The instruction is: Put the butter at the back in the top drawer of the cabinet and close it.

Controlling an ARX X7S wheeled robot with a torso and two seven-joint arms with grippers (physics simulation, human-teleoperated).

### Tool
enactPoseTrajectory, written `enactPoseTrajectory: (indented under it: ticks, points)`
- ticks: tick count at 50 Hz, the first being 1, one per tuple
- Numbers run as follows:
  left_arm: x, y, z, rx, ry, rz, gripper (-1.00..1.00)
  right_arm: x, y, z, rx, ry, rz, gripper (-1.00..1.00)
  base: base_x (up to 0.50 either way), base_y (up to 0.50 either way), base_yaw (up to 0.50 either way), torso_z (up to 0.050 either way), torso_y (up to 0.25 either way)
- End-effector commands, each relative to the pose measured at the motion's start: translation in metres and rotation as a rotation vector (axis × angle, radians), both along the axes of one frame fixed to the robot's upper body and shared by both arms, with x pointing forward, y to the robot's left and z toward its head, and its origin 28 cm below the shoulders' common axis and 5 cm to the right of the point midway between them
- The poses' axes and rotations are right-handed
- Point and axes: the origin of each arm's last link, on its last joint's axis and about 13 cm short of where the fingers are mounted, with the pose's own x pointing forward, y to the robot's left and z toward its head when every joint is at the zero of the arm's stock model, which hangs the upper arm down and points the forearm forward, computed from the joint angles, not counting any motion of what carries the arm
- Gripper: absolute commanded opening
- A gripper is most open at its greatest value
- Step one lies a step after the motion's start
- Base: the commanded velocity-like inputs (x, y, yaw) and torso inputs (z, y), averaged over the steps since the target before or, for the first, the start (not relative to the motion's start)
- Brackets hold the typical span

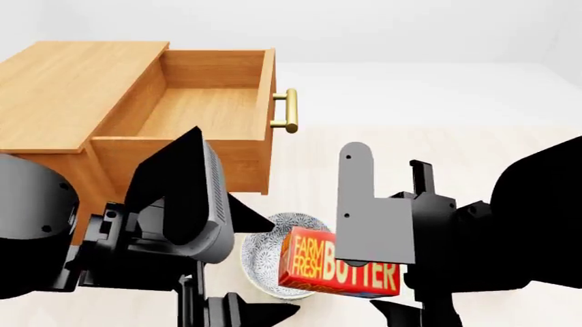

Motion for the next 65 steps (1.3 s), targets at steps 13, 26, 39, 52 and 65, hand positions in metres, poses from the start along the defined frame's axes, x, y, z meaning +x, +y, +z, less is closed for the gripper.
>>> enactPoseTrajectory:
  ticks: [13, 26, 39, 52, 65]
  points:
    - [0.007, -0.008, -0.003, -0.003, 0.002, -0.036, 1.0, -0.002, 0.006, 0.007, 0.03, -0.058, 0.033, -1.0, 0.0, 0.0, 0.0, 0.001, 0.001]
    - [0.013, -0.01, -0.007, -0.003, -0.001, -0.039, 1.0, -0.003, 0.008, 0.008, 0.037, -0.063, 0.043, -1.0, 0.0, 0.0, 0.0, 0.001, 0.0]
    - [0.014, -0.011, -0.012, -0.006, 0.009, -0.054, -1.0, -0.003, 0.008, 0.008, 0.039, -0.066, 0.044, -1.0, 0.0, 0.0, 0.0, 0.0, 0.001]
    - [0.01, -0.013, -0.012, -0.021, -0.016, -0.064, -1.0, -0.004, 0.008, 0.009, 0.044, -0.069, 0.047, -1.0, 0.0, 0.0, 0.0, 0.001, 0.0]
    - [0.01, -0.013, -0.01, -0.032, -0.023, -0.061, -1.0, -0.004, 0.008, 0.011, 0.051, -0.058, 0.034, 1.0, 0.0, 0.0, 0.0, 0.0, 0.001]
